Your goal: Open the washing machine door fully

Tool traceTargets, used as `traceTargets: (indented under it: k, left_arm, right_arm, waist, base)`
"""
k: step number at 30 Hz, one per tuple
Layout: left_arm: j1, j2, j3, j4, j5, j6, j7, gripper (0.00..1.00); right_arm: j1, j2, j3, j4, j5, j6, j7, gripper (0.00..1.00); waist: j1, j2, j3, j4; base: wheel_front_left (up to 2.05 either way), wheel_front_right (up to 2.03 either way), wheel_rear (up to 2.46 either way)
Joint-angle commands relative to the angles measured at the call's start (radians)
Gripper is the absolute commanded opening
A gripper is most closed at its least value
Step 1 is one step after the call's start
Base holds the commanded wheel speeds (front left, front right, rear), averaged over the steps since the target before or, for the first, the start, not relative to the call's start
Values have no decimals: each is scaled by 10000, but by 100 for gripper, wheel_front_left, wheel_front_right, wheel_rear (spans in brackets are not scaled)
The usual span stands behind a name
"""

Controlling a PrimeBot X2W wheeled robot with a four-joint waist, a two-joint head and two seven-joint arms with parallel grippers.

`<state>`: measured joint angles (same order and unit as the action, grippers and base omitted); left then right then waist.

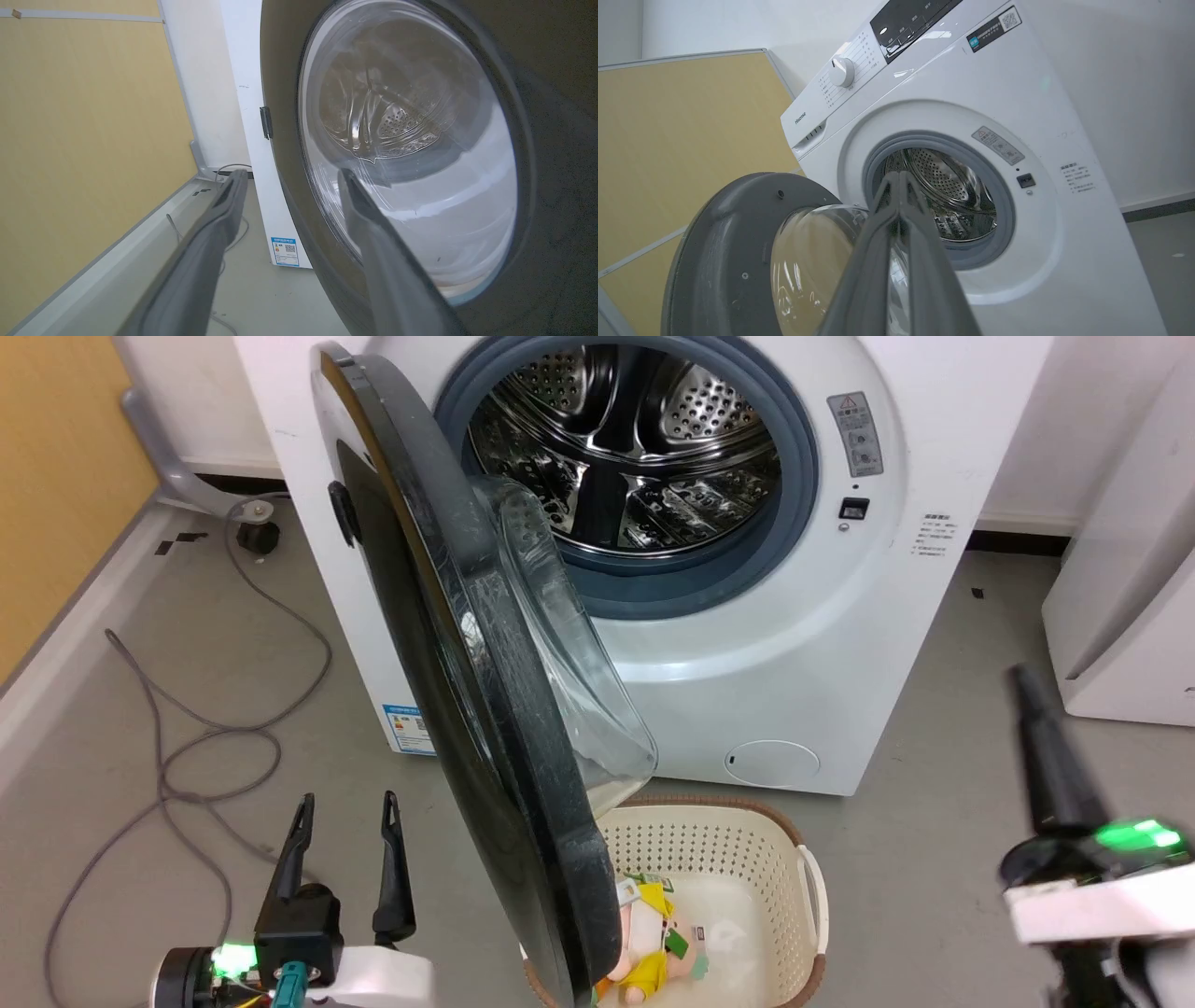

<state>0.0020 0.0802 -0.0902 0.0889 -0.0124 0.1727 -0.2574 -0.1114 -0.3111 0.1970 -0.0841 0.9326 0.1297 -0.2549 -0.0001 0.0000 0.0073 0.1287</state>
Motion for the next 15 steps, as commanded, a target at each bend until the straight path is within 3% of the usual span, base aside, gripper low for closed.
traceTargets:
  k: [1, 4, 6, 12, 15]
  left_arm:
    - [121, 49, 21, -68, -12, -46, -44, 100]
    - [109, 44, 41, -98, -11, -47, -44, 100]
    - [106, 42, 46, -103, -10, -46, -44, 100]
    - [84, 28, 85, -75, -17, -56, -44, 100]
    - [72, 23, 88, -48, -13, -79, -44, 100]
  right_arm:
    - [140, 320, -582, -263, -1163, 10, -59, 0]
    - [389, 917, -1466, -687, -2953, 10, -64, 0]
    - [483, 1117, -1732, -801, -3396, 10, -64, 0]
    - [1053, 1613, -2597, -848, -6506, 10, -66, 0]
    - [1350, 1978, -2809, -619, -7179, 10, -67, 0]
  waist:
    - [1, 0, 20, -46]
    - [1, 0, 45, -66]
    - [1, 0, 50, -68]
    - [1, 0, 66, -106]
    - [1, 0, 44, -111]
  base:
    - [0, 0, 0]
    - [0, 0, 0]
    - [0, 0, 0]
    - [0, 0, 0]
    - [0, 0, 0]
